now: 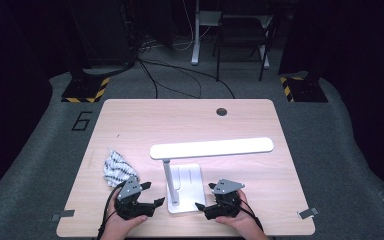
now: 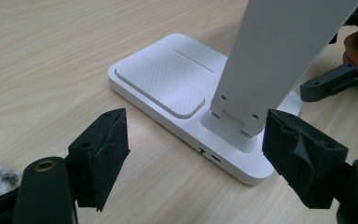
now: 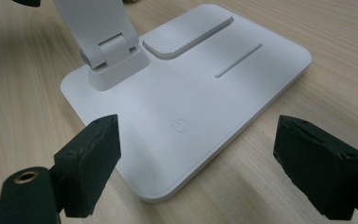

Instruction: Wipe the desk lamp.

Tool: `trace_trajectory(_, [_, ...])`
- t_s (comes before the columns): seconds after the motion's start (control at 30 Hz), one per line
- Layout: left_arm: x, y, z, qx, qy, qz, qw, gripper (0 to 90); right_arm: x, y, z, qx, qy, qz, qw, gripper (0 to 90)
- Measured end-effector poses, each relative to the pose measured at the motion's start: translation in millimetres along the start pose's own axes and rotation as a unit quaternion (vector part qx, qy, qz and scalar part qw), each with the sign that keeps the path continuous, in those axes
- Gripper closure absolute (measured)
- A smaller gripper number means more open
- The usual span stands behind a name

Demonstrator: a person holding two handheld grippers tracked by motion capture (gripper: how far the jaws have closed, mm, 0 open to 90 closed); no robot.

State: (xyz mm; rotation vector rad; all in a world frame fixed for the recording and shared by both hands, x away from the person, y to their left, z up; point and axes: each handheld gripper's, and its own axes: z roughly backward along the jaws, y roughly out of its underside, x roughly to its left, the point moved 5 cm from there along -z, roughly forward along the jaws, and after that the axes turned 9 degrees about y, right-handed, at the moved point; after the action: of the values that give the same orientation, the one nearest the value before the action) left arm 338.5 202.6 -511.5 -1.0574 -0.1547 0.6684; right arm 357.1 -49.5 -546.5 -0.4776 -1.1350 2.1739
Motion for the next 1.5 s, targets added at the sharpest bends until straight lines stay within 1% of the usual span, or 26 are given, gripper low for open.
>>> trace_trajectory(0.13, [-2.9,-1.3,-1.0,-0.003,0.007,0.001,1.0000,22.7,1.1,-1.7,0.9,-0.009,-0.001,0.000,1.0000,13.9])
trace_trajectory(0.2, [-4.7,-2.1,-1.7,-0.005,0.007,-0.007,0.9999,24.6,2.4,-3.0,1.6,-0.015,-0.002,0.000,0.9999,14.6])
trace_trajectory(0.27, [-6.0,-2.1,-2.7,-0.003,0.007,-0.007,0.9999,26.8,3.1,-2.4,1.7,-0.011,-0.002,0.003,0.9999,15.7])
trace_trajectory(0.33, [-7.1,-2.3,-3.3,-0.005,0.010,-0.007,0.9999,29.7,3.2,-1.4,1.6,-0.008,-0.001,0.007,0.9999,19.6])
trace_trajectory(0.43, [-11.8,-2.8,-6.1,-0.005,0.017,-0.019,0.9997,32.3,3.9,0.2,1.3,-0.001,-0.004,0.010,0.9999,23.2])
trace_trajectory(0.47, [-12.8,-2.6,-7.0,0.000,0.021,-0.020,0.9996,33.0,3.9,0.6,1.0,0.000,-0.005,0.011,0.9999,23.7])
trace_trajectory(0.53, [-15.1,-2.5,-9.8,-0.003,0.024,-0.020,0.9995,33.8,4.4,1.1,0.8,0.002,-0.009,0.011,0.9999,24.9])
trace_trajectory(0.57, [-15.5,-2.4,-9.6,0.006,0.028,-0.028,0.9992,34.2,4.8,1.5,0.7,0.003,-0.010,0.012,0.9999,25.3])
trace_trajectory(0.6, [-16.6,-2.7,-10.8,0.002,0.028,-0.027,0.9992,34.3,4.9,1.7,0.3,0.002,-0.011,0.016,0.9998,25.5])
trace_trajectory(0.77, [-18.5,-3.5,-12.2,0.007,0.038,-0.028,0.9989,35.8,5.7,3.2,0.4,0.007,-0.016,0.019,0.9997,26.7])
trace_trajectory(0.8, [-19.5,-3.8,-14.2,0.006,0.036,-0.031,0.9988,35.9,7.0,4.3,0.2,0.010,-0.016,0.015,0.9997,26.8])
trace_trajectory(0.83, [-20.2,-4.0,-14.4,0.009,0.040,-0.033,0.9986,36.3,7.3,4.9,0.3,0.012,-0.017,0.017,0.9996,26.8])
trace_trajectory(0.87, [-22.2,-4.2,-16.4,0.002,0.039,-0.025,0.9989,37.0,7.8,5.5,0.2,0.013,-0.018,0.018,0.9996,26.8])
trace_trajectory(0.93, [-22.1,-4.5,-16.4,0.007,0.041,-0.030,0.9987,37.6,8.0,6.4,-0.4,0.014,-0.016,0.022,0.9995,26.8])
trace_trajectory(0.97, [-22.2,-5.2,-17.8,0.006,0.037,-0.036,0.9986,37.9,7.4,6.5,-0.6,0.014,-0.014,0.027,0.9994,26.9])
trace_trajectory(1.0, [-22.6,-5.4,-18.7,0.006,0.039,-0.037,0.9985,38.0,7.9,7.2,-0.7,0.017,-0.016,0.025,0.9994,26.8])
trace_trajectory(1.03, [-24.0,-5.4,-19.3,0.007,0.044,-0.032,0.9985,38.6,7.8,7.4,-0.9,0.015,-0.011,0.024,0.9995,26.9])
trace_trajectory(1.07, [-23.7,-5.8,-19.7,0.008,0.045,-0.037,0.9983,38.9,8.9,8.3,-0.7,0.021,-0.014,0.020,0.9995,26.8])
trace_trajectory(1.1, [-24.6,-6.1,-20.5,0.006,0.047,-0.034,0.9983,39.0,8.7,8.5,-0.9,0.019,-0.013,0.022,0.9995,26.7])
trace_trajectory(1.27, [-26.1,-7.3,-23.2,0.001,0.046,-0.033,0.9984,40.7,9.8,9.6,-1.7,0.023,-0.014,0.029,0.9992,26.5])
trace_trajectory(1.3, [-24.9,-7.8,-23.5,0.006,0.044,-0.041,0.9982,41.2,10.7,10.2,-2.1,0.025,-0.014,0.028,0.9992,26.5])
trace_trajectory(1.33, [-25.1,-7.6,-25.3,0.003,0.040,-0.039,0.9985,41.8,10.9,10.5,-2.3,0.027,-0.014,0.029,0.9991,26.5])
trace_trajectory(1.4, [-25.7,-7.3,-25.8,0.005,0.041,-0.038,0.9984,44.3,11.5,11.0,-2.5,0.028,-0.014,0.030,0.9990,26.5])
trace_trajectory(1.43, [-25.6,-7.9,-26.2,0.008,0.041,-0.044,0.9982,45.1,12.2,11.2,-3.4,0.029,-0.014,0.032,0.9990,26.6])
trace_trajectory(1.47, [-25.6,-7.9,-26.2,0.008,0.041,-0.044,0.9982,46.2,12.2,11.2,-3.4,0.029,-0.014,0.032,0.9990,26.6])
trace_trajectory(1.5, [-25.9,-8.2,-27.6,0.002,0.037,-0.042,0.9984,46.2,12.0,11.0,-3.9,0.030,-0.015,0.039,0.9987,26.8])
